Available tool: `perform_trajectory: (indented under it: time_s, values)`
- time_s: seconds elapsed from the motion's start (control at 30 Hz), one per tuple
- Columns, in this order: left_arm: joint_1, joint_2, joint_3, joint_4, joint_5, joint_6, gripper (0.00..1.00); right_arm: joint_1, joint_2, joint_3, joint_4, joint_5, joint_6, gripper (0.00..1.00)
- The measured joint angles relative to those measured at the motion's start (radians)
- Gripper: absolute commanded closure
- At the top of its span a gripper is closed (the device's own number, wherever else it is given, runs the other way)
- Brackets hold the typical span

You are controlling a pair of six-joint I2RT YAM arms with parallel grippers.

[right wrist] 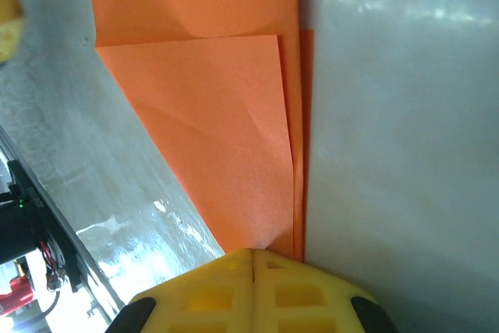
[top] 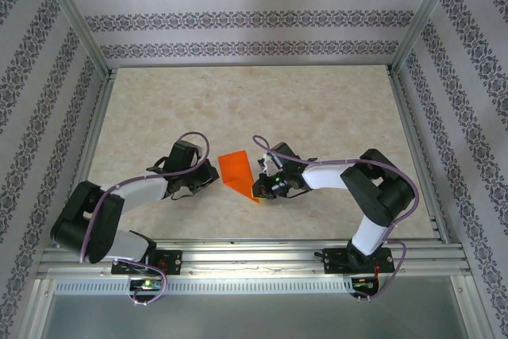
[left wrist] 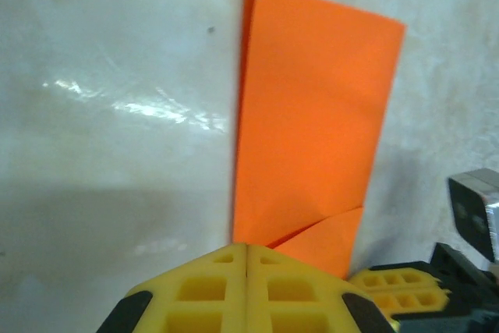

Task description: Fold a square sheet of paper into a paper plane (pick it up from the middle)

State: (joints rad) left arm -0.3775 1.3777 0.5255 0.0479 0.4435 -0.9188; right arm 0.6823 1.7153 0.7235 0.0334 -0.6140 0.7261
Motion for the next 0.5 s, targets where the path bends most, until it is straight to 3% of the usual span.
perform_trajectory:
  time_s: [0.2, 0.4, 0.5]
  values:
    - [0.000, -0.082, 0.008, 0.001, 0.013, 0.011, 0.94, -0.015, -0.095, 0.003, -0.026, 0.005, 0.006, 0.97]
    - [0.000, -0.051, 0.002, 0.065, 0.047, 0.002, 0.90, -0.087, -0.183, 0.003, -0.026, 0.053, 0.002, 0.87]
    - [0.000, -0.024, -0.016, 0.109, 0.068, -0.013, 0.84, -0.106, -0.185, 0.003, -0.027, 0.071, 0.001, 0.82]
